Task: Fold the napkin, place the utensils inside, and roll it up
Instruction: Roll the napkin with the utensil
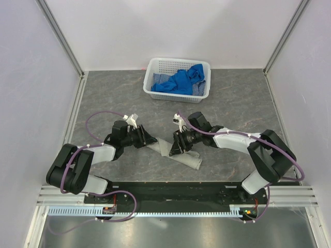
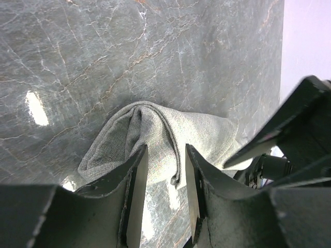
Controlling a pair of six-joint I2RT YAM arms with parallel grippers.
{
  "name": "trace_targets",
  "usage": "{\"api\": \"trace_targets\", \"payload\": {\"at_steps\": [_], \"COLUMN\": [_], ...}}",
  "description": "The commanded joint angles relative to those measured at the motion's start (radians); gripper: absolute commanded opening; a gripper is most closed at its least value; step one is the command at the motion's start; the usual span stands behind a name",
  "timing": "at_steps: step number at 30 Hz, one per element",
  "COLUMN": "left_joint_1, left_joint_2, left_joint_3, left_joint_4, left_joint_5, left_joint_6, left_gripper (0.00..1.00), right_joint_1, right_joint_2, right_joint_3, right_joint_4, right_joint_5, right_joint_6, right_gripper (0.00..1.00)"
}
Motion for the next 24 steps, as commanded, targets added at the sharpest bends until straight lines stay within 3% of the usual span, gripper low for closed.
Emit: {"api": "trace_targets", "payload": {"at_steps": [1,10,18,24], "left_joint_1": [-0.001,-0.001,-0.001,0.002], "left_joint_2": [0.005,0.003,-0.027,-0.195], "left_joint_3": [0.029,0.034,0.055,0.148], "left_joint_4": [0.006,-0.006,-0.063,-0.303], "left_joint_5": [-0.023,-0.022,-0.013,-0.086], "left_joint_6": [0.049,0.057,0.086,0.158], "left_gripper": [0.41,0.41,0.43,0.63], "right_joint_1": [-0.006,-0.049,-0.058,-0.058], "right_joint_2": [-0.080,-0.076,-0.013,-0.114], "right_joint_3": [-0.050,-0.151,-0.118,-0.079], "right_joint_4": [0.000,-0.015,-0.012,-0.112], "right_joint_5": [0.013,0.038,0.009,-0.016], "right_joint_6": [0.046,0.053,0.000,-0.065], "right_gripper": [0.51,0.50,0.52,0.64]}}
